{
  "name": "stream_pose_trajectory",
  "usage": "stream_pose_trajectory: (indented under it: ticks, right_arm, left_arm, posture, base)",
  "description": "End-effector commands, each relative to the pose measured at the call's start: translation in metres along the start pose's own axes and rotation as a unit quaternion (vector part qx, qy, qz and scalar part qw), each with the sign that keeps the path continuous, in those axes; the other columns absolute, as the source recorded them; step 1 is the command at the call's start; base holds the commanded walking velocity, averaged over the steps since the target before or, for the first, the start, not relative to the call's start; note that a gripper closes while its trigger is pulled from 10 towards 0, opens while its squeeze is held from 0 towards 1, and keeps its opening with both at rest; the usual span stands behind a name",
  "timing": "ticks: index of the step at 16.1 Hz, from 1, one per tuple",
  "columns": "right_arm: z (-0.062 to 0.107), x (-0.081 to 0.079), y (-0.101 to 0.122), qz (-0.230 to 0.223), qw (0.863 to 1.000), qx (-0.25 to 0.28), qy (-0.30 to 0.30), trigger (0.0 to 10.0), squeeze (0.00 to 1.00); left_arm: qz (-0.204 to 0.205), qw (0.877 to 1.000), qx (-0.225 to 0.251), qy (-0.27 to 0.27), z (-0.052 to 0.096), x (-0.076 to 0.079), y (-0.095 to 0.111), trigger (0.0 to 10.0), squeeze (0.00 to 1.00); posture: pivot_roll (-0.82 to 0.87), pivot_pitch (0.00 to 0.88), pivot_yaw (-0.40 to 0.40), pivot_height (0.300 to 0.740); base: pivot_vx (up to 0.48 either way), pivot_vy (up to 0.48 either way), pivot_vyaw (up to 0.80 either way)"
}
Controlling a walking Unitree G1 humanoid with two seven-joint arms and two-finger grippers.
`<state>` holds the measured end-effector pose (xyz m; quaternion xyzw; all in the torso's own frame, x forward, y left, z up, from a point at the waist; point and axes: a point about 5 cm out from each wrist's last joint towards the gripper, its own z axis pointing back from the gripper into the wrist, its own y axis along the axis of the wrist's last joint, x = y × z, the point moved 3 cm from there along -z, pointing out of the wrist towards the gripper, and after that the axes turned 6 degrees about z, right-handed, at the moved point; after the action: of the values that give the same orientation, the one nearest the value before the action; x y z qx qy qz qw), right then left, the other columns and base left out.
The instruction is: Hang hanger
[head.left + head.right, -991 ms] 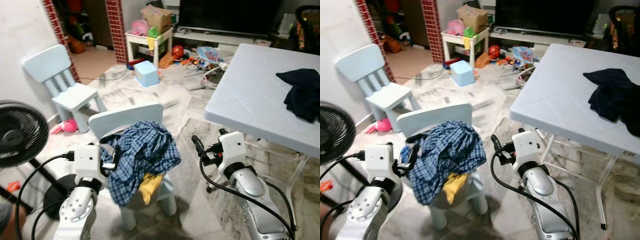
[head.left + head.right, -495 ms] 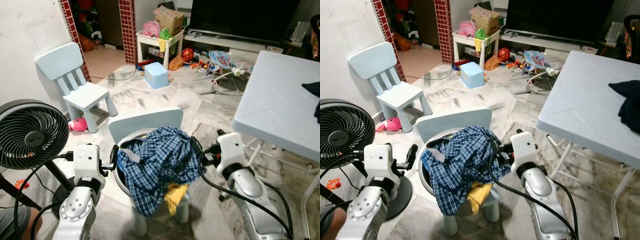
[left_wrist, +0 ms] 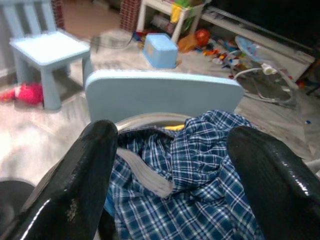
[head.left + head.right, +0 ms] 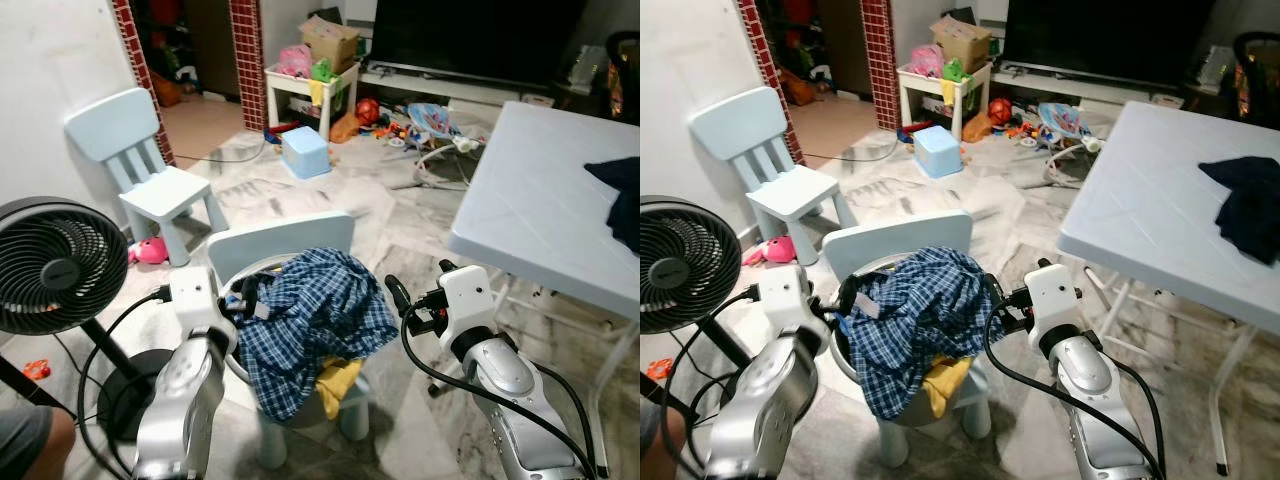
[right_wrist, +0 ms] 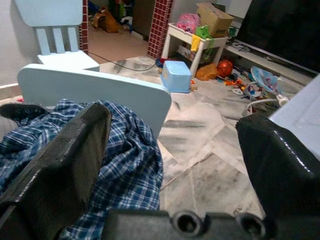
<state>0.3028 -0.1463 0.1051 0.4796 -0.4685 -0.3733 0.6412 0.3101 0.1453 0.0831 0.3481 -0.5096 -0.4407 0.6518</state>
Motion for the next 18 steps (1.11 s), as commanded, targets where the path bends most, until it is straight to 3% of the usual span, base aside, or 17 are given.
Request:
stream_pose_trajectory:
  ticks: [1,2,5,6,7,8,9,11,13,16,18]
  right_arm:
    - [0.001,0.002,0.007,0.009,1.0,0.009,-0.002,10.0,0.0]
    - [0.006,0.005,0.008,0.013,1.0,0.008,-0.001,10.0,0.0]
    - [0.013,0.008,0.007,0.021,1.0,0.002,0.002,10.0,0.0]
    - [0.017,0.012,0.005,0.02,1.0,0.0,-0.008,10.0,0.0]
    - [0.019,0.017,0.007,0.016,1.0,0.004,-0.023,10.0,0.0]
    - [0.02,0.019,0.008,0.016,0.999,0.005,-0.027,10.0,0.0]
    - [0.02,0.021,0.007,0.011,0.999,0.006,-0.037,10.0,0.0]
    - [0.016,0.021,0.007,-0.007,0.999,0.007,-0.043,10.0,0.0]
    - [0.012,0.019,0.01,-0.006,0.999,0.013,-0.037,10.0,0.0]
    - [0.003,0.016,0.011,0.008,0.999,0.014,-0.049,10.0,0.0]
    - [0.002,0.012,0.013,0.007,0.999,0.022,-0.043,10.0,0.0]
  left_arm:
    - [0.042,0.999,-0.02,0.014,-0.002,0.005,-0.01,10.0,0.0]
    - [0.074,0.996,-0.036,0.025,-0.006,0.01,-0.019,10.0,0.0]
    - [0.074,0.996,-0.048,0.013,-0.008,0.012,-0.023,10.0,0.0]
    - [-0.002,1.0,-0.019,0.003,0.0,0.007,-0.013,10.0,0.0]
    - [-0.104,0.994,0.027,-0.021,0.017,0.004,0.001,10.0,0.0]
    - [-0.13,0.99,0.038,-0.029,0.023,0.004,0.004,10.0,0.0]
    - [-0.164,0.985,0.054,-0.029,0.036,-0.006,0.005,10.0,0.0]
    - [-0.195,0.979,0.065,-0.002,0.054,-0.027,0.007,10.0,0.0]
    - [-0.227,0.97,0.089,-0.007,0.058,-0.032,0.015,10.0,0.0]
    - [-0.239,0.965,0.105,0.008,0.051,-0.036,0.019,10.0,0.0]
    - [-0.23,0.968,0.103,-0.008,0.049,-0.03,0.02,10.0,0.0]
  posture:
    - [-0.15,0.0,-0.022,0.74]
    - [-0.17,0.0,-0.021,0.74]
    - [-0.19,0.0,-0.016,0.74]
    - [-0.18,0.0,-0.011,0.74]
    - [-0.17,0.0,-0.005,0.74]
    - [-0.17,0.0,-0.005,0.74]
    - [-0.15,0.0,-0.002,0.74]
    - [-0.12,0.0,-0.005,0.74]
    - [-0.1,0.0,-0.008,0.74]
    - [-0.09,0.0,-0.003,0.74]
    - [-0.08,0.0,-0.004,0.74]
  base:
    - [0.0,0.0,0.0]
    - [0.0,0.0,0.0]
    - [0.0,0.0,0.0]
    - [0.0,0.0,0.0]
    - [0.0,0.0,0.0]
    - [0.0,0.0,0.0]
    - [0.0,0.0,0.0]
    - [0.0,0.0,0.0]
    - [0.0,0.0,0.0]
    - [0.0,0.0,0.0]
    - [0.0,0.0,0.0]
